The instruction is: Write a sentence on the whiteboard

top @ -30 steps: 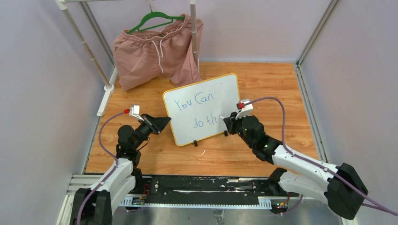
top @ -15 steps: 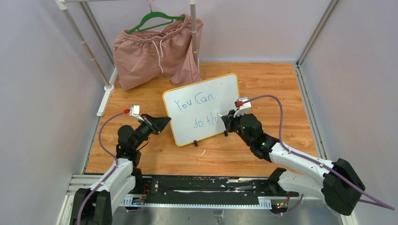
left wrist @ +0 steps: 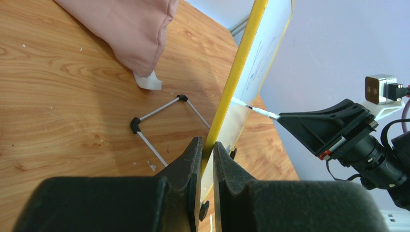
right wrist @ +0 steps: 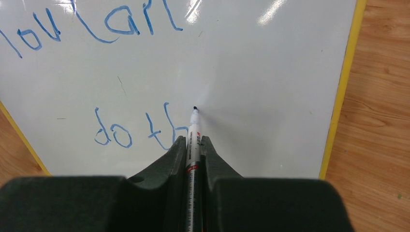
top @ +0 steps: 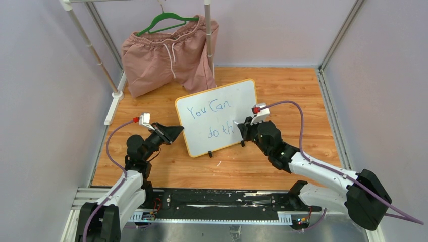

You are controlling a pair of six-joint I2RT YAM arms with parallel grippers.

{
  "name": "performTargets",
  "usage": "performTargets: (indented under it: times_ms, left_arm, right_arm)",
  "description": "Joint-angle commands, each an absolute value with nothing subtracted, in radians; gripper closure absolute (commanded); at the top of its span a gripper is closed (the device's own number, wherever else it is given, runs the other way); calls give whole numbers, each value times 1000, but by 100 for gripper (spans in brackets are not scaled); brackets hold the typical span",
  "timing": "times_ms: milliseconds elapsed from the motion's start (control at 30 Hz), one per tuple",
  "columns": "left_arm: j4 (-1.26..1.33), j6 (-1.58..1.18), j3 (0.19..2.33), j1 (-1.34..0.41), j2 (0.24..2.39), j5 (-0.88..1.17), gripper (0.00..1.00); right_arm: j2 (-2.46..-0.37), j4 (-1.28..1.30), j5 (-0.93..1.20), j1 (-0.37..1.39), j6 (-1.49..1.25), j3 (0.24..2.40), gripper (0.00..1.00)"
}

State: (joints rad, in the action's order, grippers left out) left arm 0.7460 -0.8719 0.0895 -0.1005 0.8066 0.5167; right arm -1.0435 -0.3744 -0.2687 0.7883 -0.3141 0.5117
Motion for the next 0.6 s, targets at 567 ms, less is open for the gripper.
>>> performTargets:
  times_ms: [567]
  left_arm:
    - [790,-885,84,-106,791,529,100]
  right_arm:
    - [-991,-351,-258,767,-322,520,100]
